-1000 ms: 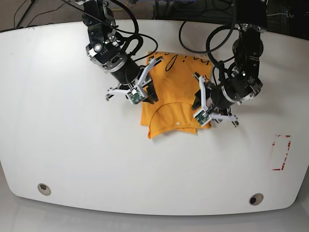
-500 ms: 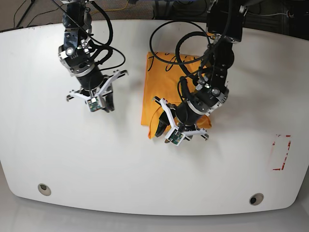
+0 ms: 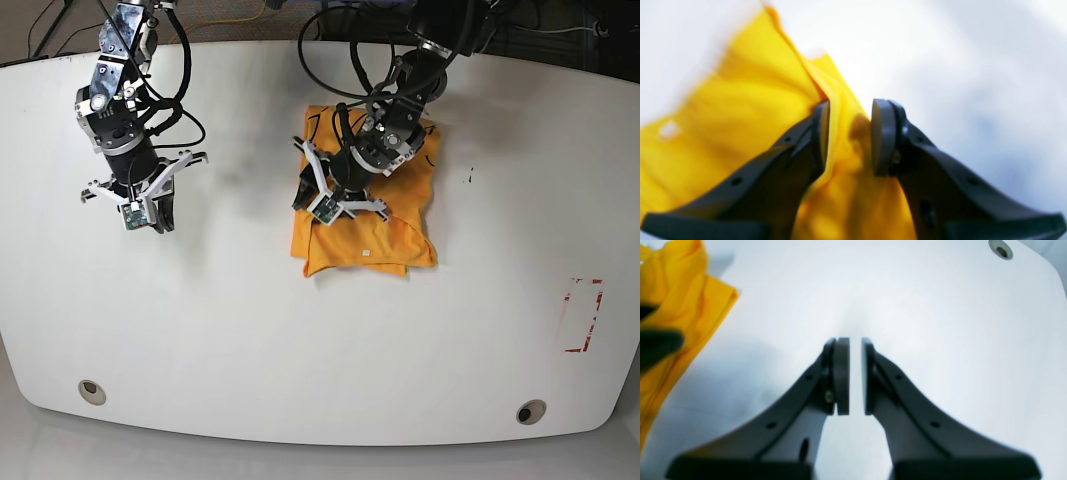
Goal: Layout the t-shirt on the table in an organized manner, then fold the t-shirt properly
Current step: 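Drag the folded shirt with the left gripper toward the table's side edge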
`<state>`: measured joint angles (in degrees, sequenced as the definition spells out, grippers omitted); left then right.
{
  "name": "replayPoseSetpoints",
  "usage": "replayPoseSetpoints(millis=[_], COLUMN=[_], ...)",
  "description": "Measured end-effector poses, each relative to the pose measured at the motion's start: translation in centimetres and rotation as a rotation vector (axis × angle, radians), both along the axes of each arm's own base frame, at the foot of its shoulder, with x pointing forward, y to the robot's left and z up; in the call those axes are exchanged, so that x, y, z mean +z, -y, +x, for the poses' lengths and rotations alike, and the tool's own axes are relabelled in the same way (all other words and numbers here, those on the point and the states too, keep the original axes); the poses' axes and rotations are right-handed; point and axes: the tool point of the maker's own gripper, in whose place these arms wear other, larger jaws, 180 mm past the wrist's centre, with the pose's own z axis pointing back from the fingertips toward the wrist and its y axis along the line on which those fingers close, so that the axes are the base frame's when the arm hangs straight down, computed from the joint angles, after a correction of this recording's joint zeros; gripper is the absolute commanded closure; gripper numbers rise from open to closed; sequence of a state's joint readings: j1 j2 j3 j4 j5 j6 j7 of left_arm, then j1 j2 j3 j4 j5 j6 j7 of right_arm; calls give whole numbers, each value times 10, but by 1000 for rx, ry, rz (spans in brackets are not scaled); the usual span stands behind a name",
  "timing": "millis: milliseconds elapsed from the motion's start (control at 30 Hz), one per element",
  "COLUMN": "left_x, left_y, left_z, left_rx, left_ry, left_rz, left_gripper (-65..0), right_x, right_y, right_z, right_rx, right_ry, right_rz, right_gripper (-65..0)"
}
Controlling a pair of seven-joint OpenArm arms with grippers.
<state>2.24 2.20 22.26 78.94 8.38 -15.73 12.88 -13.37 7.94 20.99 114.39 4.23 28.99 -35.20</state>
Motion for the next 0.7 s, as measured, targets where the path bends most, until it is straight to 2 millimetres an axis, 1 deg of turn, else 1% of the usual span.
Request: replayPoseSetpoints(millis=[67,200,367,467,700], left_x=[-8,-15,-20,-21,-20], left_y=[-11,-39,-86,-116,-181], left_z=[-5,-8,-7,-9,-22], left_rx=[-7,-22,-19,-8,-17], left_ry=[3,31,56,62,-14], left_rz=[15,45,120,137,136], left_gripper=[-164,-164,-165,-165,-165], right_x=[0,-1,-1,-1,-1], right_y=[1,0,-2,-2,-4], right_z=[-1,-1,-1,-1,-1], right_rx=[1,8,16,16,22], right_ry=[-2,-4,-4,-5,-4], right_rz=[-3,-6,-3,-4,-1], right_gripper=[-52,-52,-52,-52,-52])
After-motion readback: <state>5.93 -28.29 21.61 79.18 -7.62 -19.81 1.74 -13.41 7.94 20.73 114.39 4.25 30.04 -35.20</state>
